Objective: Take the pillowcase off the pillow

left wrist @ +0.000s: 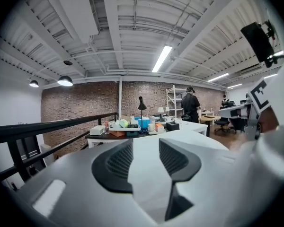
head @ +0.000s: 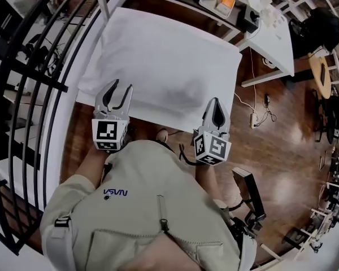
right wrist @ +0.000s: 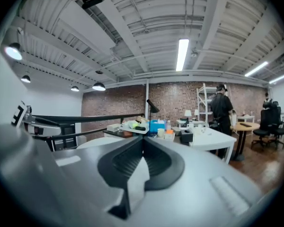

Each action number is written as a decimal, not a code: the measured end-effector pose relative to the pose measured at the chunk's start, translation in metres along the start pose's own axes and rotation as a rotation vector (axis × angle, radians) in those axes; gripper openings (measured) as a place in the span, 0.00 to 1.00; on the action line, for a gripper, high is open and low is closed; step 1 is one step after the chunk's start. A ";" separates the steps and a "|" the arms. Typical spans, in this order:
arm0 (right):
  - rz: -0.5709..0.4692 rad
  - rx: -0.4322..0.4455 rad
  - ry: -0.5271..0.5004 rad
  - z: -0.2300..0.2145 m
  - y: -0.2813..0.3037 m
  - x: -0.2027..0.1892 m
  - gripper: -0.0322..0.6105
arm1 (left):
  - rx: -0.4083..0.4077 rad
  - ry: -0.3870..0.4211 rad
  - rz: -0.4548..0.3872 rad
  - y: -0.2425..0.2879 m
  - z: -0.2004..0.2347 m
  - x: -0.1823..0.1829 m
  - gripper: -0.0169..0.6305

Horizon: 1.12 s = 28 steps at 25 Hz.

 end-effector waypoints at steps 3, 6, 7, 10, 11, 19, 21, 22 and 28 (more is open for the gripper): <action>0.012 0.043 -0.004 -0.017 0.023 -0.005 0.11 | 0.029 -0.015 0.000 0.016 0.002 -0.004 0.35; 0.046 0.110 -0.013 -0.026 0.044 -0.015 0.21 | 0.039 -0.042 0.012 0.029 0.004 -0.014 0.46; 0.060 0.129 -0.017 -0.029 0.050 -0.020 0.26 | 0.030 -0.051 0.021 0.033 0.004 -0.018 0.55; 0.122 0.162 -0.020 -0.033 0.060 -0.042 0.34 | 0.006 -0.074 0.067 0.037 0.010 -0.037 0.64; 0.148 0.164 -0.013 -0.033 0.060 -0.050 0.37 | -0.004 -0.077 0.090 0.038 0.015 -0.046 0.64; 0.388 0.136 -0.043 -0.029 0.038 -0.131 0.58 | -0.142 -0.013 0.292 0.058 0.030 -0.126 0.73; 0.465 0.148 -0.108 -0.026 0.033 -0.159 0.63 | -0.163 0.002 0.338 0.062 0.032 -0.144 0.73; 0.498 0.153 -0.146 -0.025 0.032 -0.172 0.66 | -0.179 0.017 0.363 0.065 0.032 -0.151 0.73; 0.515 0.137 -0.301 -0.018 0.053 -0.192 0.55 | -0.246 0.119 0.436 0.086 0.022 -0.171 0.58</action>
Point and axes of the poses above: the fingertips, and each gripper's own axes: y forward along the fingers, z to its left, x out of its top, the point moved 1 cm from there along -y, backward along the fingers
